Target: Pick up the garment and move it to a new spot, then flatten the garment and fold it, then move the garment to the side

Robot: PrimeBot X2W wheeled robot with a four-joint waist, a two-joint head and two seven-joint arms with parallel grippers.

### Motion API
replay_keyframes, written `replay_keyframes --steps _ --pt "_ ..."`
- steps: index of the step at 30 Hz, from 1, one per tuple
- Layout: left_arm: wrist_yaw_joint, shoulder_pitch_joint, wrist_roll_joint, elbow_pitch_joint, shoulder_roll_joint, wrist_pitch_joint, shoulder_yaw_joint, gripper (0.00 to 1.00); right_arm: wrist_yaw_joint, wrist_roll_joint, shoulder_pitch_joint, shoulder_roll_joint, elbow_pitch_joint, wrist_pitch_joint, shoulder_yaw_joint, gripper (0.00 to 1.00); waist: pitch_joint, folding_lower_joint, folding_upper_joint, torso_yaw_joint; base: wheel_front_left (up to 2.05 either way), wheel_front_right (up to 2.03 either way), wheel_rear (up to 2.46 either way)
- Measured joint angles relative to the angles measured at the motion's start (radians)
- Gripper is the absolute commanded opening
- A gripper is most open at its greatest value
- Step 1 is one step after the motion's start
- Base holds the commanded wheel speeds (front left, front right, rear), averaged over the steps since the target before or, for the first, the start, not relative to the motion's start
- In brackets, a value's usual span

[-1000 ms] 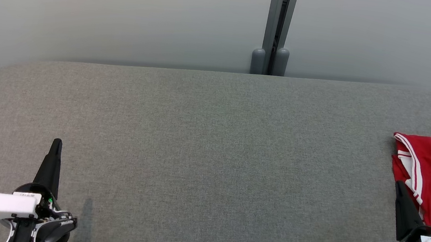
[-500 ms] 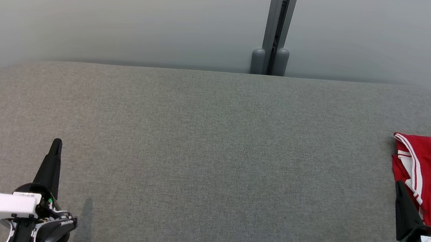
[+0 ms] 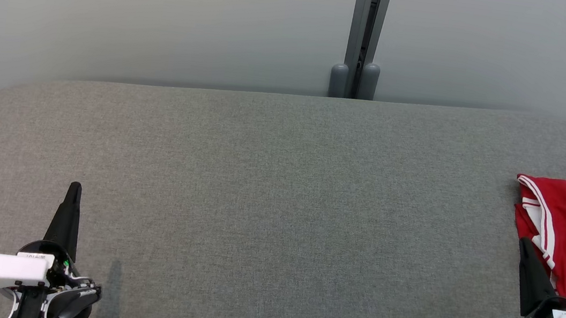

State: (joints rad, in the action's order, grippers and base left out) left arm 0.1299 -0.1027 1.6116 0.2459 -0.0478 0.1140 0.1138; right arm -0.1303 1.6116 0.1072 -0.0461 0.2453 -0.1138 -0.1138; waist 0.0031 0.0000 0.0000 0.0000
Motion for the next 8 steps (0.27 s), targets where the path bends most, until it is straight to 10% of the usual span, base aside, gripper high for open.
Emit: replay_keyframes --steps 8 --pt "0.0 0.0 0.0 0.0 0.0 0.0 0.0 0.0 0.0 0.0 0.0 0.0 0.0 0.0 0.0 0.0 0.0 0.0 0.0 0.0 0.0 0.0 0.0"
